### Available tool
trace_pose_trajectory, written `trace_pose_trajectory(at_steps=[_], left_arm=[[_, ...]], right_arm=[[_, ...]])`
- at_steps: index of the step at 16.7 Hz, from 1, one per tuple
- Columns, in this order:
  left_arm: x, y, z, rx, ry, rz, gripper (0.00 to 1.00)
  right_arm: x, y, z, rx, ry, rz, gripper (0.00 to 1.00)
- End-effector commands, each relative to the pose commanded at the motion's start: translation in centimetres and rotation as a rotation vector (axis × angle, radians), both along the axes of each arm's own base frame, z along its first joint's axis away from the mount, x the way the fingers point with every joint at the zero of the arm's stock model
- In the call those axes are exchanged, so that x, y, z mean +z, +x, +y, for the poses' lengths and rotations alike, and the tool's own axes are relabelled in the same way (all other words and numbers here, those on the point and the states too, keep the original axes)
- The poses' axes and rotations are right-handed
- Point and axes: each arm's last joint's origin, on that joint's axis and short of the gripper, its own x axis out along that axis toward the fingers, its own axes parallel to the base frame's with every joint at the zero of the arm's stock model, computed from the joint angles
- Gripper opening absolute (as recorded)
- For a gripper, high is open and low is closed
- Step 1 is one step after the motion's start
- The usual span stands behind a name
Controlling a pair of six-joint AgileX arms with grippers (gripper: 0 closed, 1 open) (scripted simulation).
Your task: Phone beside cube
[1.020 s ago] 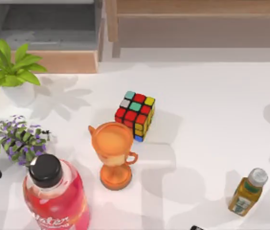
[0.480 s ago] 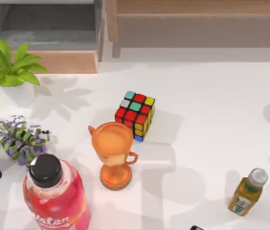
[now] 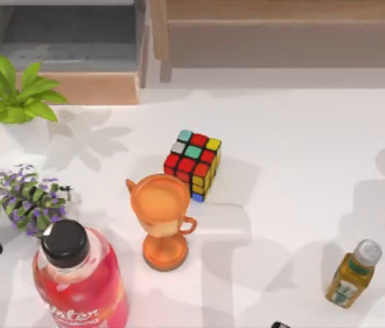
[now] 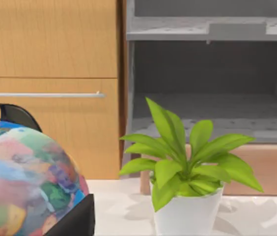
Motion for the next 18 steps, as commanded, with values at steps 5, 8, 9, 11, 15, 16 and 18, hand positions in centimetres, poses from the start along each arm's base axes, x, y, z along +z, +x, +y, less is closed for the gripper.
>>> trace_pose_trajectory(at_steps=[5,8,9,11,15,16,18], left_arm=[[0.0,0.0,0.0,0.000,0.000,0.000,1.00],[0.0,0.0,0.0,0.000,0.000,0.000,1.00],[0.0,0.0,0.0,0.000,0.000,0.000,1.00],[0.0,0.0,0.0,0.000,0.000,0.000,1.00],[0.0,0.0,0.0,0.000,0.000,0.000,1.00],[0.0,0.0,0.0,0.000,0.000,0.000,1.00],[0.0,0.0,0.0,0.000,0.000,0.000,1.00]], right_arm=[[3.5,3.8,4.9,0.037,0.008,-0.070,0.00],[4.2,6.1,9.2,0.072,0.037,-0.065,0.00],[4.1,6.7,10.8,0.084,0.048,-0.056,0.00],[3.8,7.9,14.2,0.110,0.067,-0.028,0.00],[2.1,9.1,21.2,0.158,0.092,0.051,0.00],[1.6,9.2,22.9,0.169,0.094,0.074,0.00],[0.4,9.2,26.0,0.188,0.094,0.119,0.00]])
